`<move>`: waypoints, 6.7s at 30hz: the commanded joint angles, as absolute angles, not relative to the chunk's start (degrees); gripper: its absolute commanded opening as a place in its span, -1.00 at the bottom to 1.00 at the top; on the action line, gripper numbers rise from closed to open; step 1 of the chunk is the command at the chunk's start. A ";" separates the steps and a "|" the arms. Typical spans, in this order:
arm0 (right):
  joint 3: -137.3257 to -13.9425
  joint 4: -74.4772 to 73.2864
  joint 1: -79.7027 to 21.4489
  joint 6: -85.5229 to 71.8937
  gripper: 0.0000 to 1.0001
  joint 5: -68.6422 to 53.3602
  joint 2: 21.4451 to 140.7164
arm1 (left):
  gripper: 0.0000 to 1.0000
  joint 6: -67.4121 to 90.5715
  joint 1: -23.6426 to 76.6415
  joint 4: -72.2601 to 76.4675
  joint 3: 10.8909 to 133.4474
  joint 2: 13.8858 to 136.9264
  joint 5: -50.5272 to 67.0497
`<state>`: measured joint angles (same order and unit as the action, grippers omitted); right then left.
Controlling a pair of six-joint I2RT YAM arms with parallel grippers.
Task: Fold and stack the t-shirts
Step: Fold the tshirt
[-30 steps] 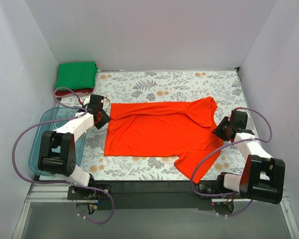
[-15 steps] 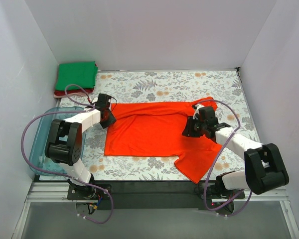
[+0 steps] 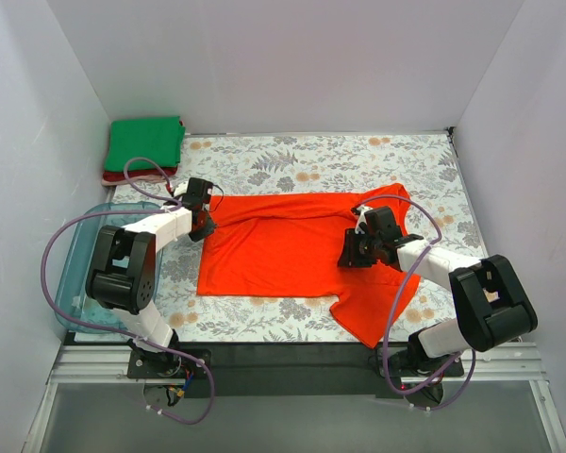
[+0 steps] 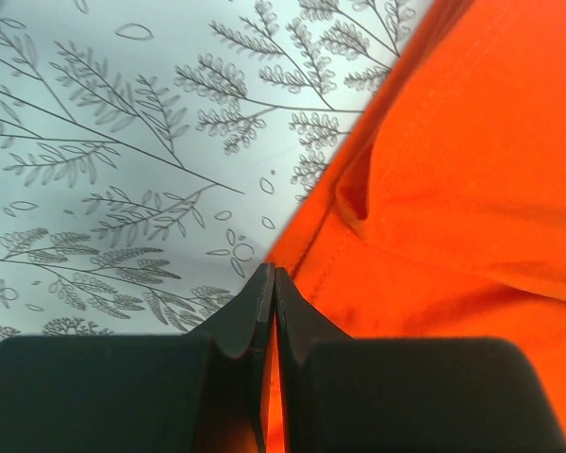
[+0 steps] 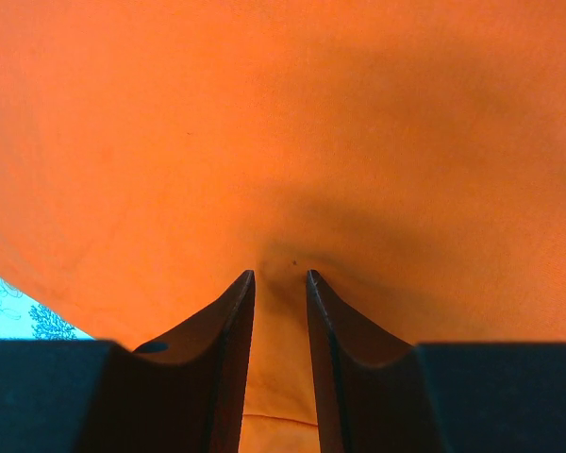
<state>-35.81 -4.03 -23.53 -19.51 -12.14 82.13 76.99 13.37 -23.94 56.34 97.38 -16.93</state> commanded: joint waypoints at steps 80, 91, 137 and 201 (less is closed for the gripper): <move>-53.50 -20.92 -10.04 -17.29 0.07 -5.79 80.94 | 0.09 77.52 13.45 -28.66 61.60 88.50 -21.71; -61.77 -4.66 7.99 -27.24 0.38 -16.08 92.27 | 0.19 75.68 13.45 -22.59 72.06 101.23 -14.94; -65.22 10.37 16.35 -29.36 -0.72 -22.15 110.32 | 0.12 74.09 9.67 -22.59 73.30 112.51 -16.87; -56.68 -10.63 -20.30 -2.55 -0.38 7.99 93.50 | 0.40 71.90 16.08 -18.81 51.85 80.51 -20.74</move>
<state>-52.34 -10.70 -20.08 -4.27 4.40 91.44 72.90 15.99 -21.06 51.16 80.53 -22.74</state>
